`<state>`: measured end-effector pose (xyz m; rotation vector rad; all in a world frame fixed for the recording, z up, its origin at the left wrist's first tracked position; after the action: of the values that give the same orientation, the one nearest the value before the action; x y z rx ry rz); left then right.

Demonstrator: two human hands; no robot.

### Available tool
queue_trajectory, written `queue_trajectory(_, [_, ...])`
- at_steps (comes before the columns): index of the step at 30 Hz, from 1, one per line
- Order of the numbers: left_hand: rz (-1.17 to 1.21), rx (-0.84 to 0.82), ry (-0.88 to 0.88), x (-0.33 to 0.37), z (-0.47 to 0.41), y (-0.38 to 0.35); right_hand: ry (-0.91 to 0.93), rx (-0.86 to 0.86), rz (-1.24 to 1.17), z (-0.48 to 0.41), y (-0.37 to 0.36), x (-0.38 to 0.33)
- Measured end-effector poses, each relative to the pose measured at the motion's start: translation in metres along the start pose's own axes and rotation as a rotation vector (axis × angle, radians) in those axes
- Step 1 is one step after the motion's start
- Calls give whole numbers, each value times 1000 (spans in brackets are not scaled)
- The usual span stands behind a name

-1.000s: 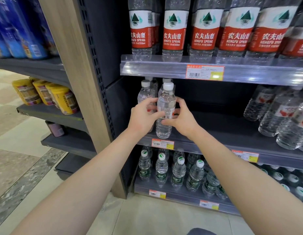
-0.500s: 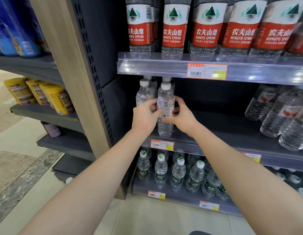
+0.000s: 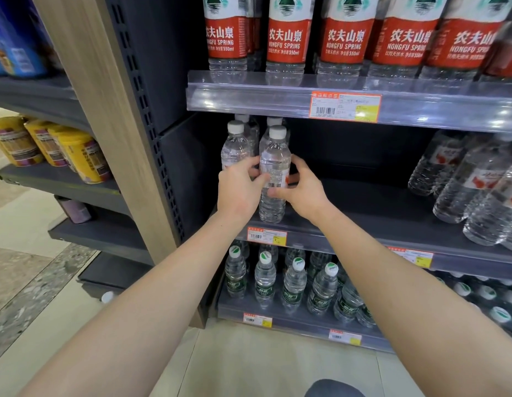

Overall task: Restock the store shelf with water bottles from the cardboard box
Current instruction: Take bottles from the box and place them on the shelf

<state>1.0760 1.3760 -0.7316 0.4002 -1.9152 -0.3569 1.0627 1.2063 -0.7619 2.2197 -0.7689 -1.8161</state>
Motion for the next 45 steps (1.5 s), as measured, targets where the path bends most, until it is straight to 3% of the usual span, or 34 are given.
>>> queue_trajectory(12, [-26, -28, 32, 1, 10, 4, 2, -106, 64, 6, 0, -2])
queue_trajectory(21, [-363, -180, 9, 9, 44, 11, -68, -101, 153, 51, 42, -15])
queue_trajectory(27, [-572, -521, 14, 13, 90, -9, -134, -225, 345, 94, 66, -6])
queue_trajectory(32, [-658, -482, -88, 17, 123, -21, -83, -232, 547, 120, 79, 0])
queue_trajectory(39, [-927, -606, -128, 18, 157, -37, -158, -296, 687, 157, 89, 12])
queue_trajectory(45, [-886, -639, -26, 81, 175, -25, -309, -314, 693, 211, 143, -25])
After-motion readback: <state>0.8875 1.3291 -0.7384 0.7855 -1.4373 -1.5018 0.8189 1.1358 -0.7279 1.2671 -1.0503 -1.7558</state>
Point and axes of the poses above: each hand's wrist, its own z-axis away from the middle knuckle, its own y-axis out of the back of the hand, x = y × z, the point moved 6 cm from there along -z, towards the middle knuckle, and after that the axes turned 4 degrees about y, right-handed, at the moved point
